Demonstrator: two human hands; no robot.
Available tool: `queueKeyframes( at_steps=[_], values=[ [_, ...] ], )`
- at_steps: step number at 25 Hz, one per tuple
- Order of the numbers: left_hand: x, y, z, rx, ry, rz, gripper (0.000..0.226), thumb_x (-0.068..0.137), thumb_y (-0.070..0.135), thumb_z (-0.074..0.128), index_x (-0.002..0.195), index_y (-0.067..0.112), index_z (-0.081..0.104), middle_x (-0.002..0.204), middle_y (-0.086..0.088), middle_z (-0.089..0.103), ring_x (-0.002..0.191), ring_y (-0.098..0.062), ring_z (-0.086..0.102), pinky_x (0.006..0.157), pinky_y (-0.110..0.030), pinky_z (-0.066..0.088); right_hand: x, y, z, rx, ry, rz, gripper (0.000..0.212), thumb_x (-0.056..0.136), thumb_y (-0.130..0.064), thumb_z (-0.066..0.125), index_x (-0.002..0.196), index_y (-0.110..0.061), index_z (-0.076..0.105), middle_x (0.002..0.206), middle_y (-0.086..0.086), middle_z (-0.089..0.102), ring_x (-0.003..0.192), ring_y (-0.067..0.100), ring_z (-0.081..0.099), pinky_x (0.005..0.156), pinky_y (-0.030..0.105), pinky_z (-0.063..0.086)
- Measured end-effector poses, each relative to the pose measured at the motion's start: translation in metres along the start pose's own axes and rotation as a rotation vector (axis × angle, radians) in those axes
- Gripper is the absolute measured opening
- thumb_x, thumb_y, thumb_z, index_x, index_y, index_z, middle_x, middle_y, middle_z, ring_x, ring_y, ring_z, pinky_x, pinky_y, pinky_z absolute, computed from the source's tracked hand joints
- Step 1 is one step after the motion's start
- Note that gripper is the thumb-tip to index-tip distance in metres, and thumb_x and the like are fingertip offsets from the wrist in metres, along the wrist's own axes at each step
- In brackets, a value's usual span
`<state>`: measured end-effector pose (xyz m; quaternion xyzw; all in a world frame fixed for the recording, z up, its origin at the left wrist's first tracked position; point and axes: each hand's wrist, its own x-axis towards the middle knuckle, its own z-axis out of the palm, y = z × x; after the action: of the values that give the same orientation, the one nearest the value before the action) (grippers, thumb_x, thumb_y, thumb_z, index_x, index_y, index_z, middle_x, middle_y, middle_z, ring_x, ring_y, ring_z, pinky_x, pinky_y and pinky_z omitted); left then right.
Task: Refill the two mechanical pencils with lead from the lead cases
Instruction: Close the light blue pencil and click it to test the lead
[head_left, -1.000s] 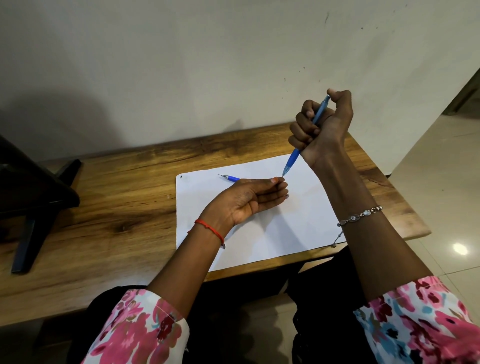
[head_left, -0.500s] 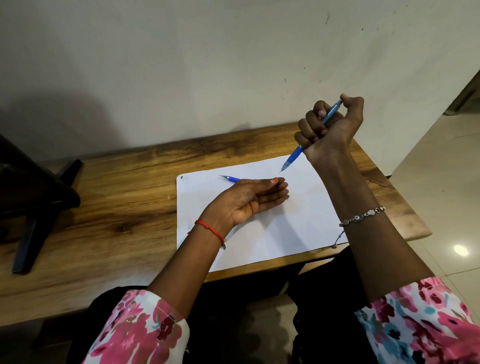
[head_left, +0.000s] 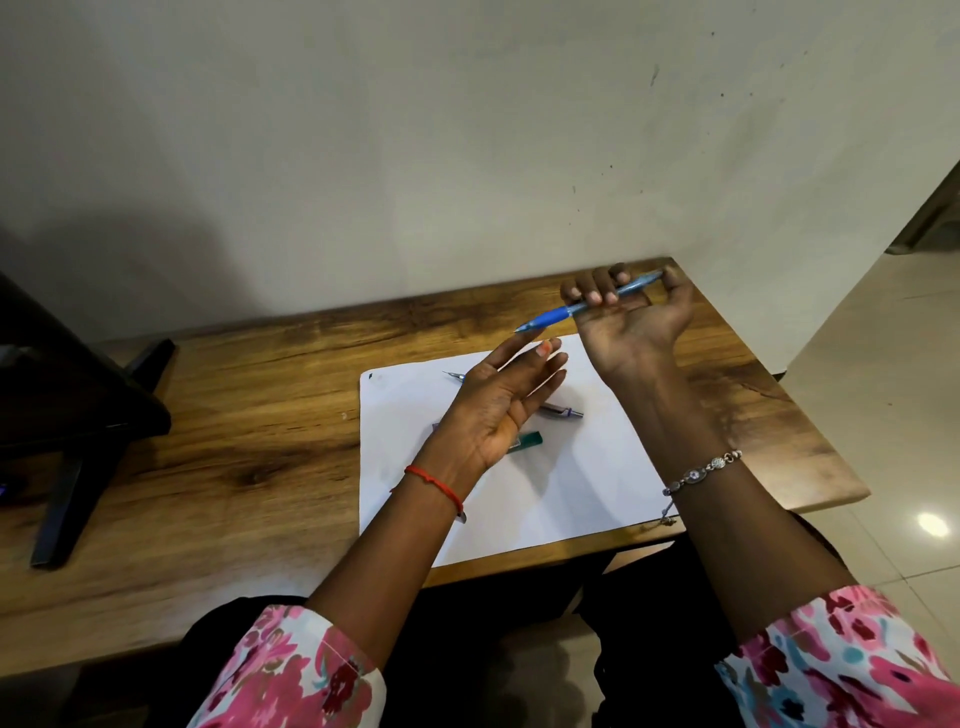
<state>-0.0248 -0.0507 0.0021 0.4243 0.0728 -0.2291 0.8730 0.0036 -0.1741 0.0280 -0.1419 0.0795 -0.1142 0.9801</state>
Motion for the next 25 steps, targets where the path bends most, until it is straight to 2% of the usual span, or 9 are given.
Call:
queueKeyframes(
  at_steps=[5, 8, 10, 12, 14, 16, 19, 22, 25],
  values=[
    [0.002, 0.005, -0.002, -0.074, 0.033, 0.092, 0.01, 0.088, 0.007, 0.053, 0.088, 0.01, 0.062, 0.064, 0.001, 0.071, 0.065, -0.009, 0.069, 0.067, -0.021, 0.058, -0.004, 0.008, 0.0, -0.029, -0.004, 0.055, 0.025, 0.069, -0.034, 0.035, 0.056, -0.013, 0.037, 0.044, 0.007, 0.034, 0.043, 0.021, 0.037, 0.064, 0.033, 0.037],
    [0.005, 0.009, -0.006, -0.144, 0.057, 0.129, 0.012, 0.09, 0.01, 0.051, 0.09, 0.011, 0.063, 0.063, 0.001, 0.07, 0.063, -0.008, 0.068, 0.062, -0.019, 0.057, -0.005, 0.006, 0.001, -0.117, 0.006, 0.074, 0.022, 0.063, -0.027, 0.038, 0.05, -0.009, 0.043, 0.047, 0.009, 0.04, 0.05, 0.024, 0.042, 0.067, 0.035, 0.042],
    [0.007, 0.013, -0.01, -0.155, 0.089, 0.149, 0.012, 0.09, 0.01, 0.051, 0.091, 0.011, 0.063, 0.062, 0.001, 0.07, 0.062, -0.008, 0.068, 0.061, -0.02, 0.058, -0.002, -0.001, 0.002, -0.322, -0.006, 0.085, 0.028, 0.069, -0.019, 0.039, 0.046, -0.007, 0.048, 0.05, 0.008, 0.048, 0.052, 0.025, 0.052, 0.069, 0.035, 0.048],
    [0.009, 0.016, -0.014, -0.109, 0.114, 0.158, 0.012, 0.09, 0.009, 0.051, 0.092, 0.009, 0.063, 0.062, 0.0, 0.07, 0.062, -0.009, 0.069, 0.062, -0.02, 0.058, 0.001, -0.009, 0.002, -0.686, -0.072, 0.071, 0.035, 0.08, -0.012, 0.041, 0.05, -0.009, 0.058, 0.057, 0.007, 0.061, 0.059, 0.023, 0.062, 0.07, 0.034, 0.05],
    [0.01, 0.02, -0.018, -0.052, 0.12, 0.167, 0.013, 0.09, 0.008, 0.05, 0.092, 0.009, 0.063, 0.061, 0.0, 0.071, 0.061, -0.009, 0.069, 0.063, -0.02, 0.058, 0.0, -0.013, 0.002, -1.15, -0.182, -0.007, 0.022, 0.084, -0.007, 0.053, 0.069, -0.004, 0.069, 0.072, 0.012, 0.069, 0.065, 0.02, 0.065, 0.065, 0.029, 0.05],
    [0.011, 0.024, -0.022, -0.019, 0.131, 0.161, 0.013, 0.091, 0.008, 0.05, 0.091, 0.008, 0.063, 0.06, 0.0, 0.07, 0.061, -0.01, 0.069, 0.063, -0.021, 0.058, -0.002, -0.015, 0.001, -1.505, -0.329, -0.044, 0.013, 0.079, -0.005, 0.067, 0.088, 0.002, 0.072, 0.067, 0.008, 0.072, 0.061, 0.016, 0.063, 0.062, 0.018, 0.049],
    [0.012, 0.026, -0.024, 0.028, 0.163, 0.138, 0.011, 0.09, 0.007, 0.052, 0.089, 0.004, 0.062, 0.067, -0.005, 0.068, 0.059, -0.011, 0.069, 0.064, -0.022, 0.059, -0.002, -0.017, -0.001, -1.697, -0.394, -0.01, 0.019, 0.072, -0.001, 0.074, 0.091, 0.002, 0.073, 0.05, -0.008, 0.067, 0.05, 0.003, 0.06, 0.054, 0.004, 0.042],
    [0.009, 0.027, -0.022, 0.131, 0.238, 0.105, 0.01, 0.088, 0.008, 0.055, 0.092, 0.001, 0.062, 0.084, -0.01, 0.064, 0.064, -0.014, 0.067, 0.056, -0.018, 0.057, 0.003, -0.013, -0.007, -1.888, -0.359, -0.034, 0.018, 0.071, -0.004, 0.076, 0.088, -0.001, 0.075, 0.065, 0.009, 0.072, 0.044, -0.004, 0.052, 0.047, 0.004, 0.036],
    [0.009, 0.033, -0.027, 0.221, 0.406, 0.102, 0.011, 0.086, 0.011, 0.06, 0.095, 0.005, 0.061, 0.083, -0.006, 0.061, 0.068, -0.015, 0.06, 0.043, -0.012, 0.05, 0.007, -0.007, -0.015, -1.971, -0.313, -0.044, 0.021, 0.068, -0.003, 0.077, 0.088, 0.002, 0.074, 0.081, 0.016, 0.072, 0.049, -0.001, 0.053, 0.046, 0.004, 0.036]
  ],
)
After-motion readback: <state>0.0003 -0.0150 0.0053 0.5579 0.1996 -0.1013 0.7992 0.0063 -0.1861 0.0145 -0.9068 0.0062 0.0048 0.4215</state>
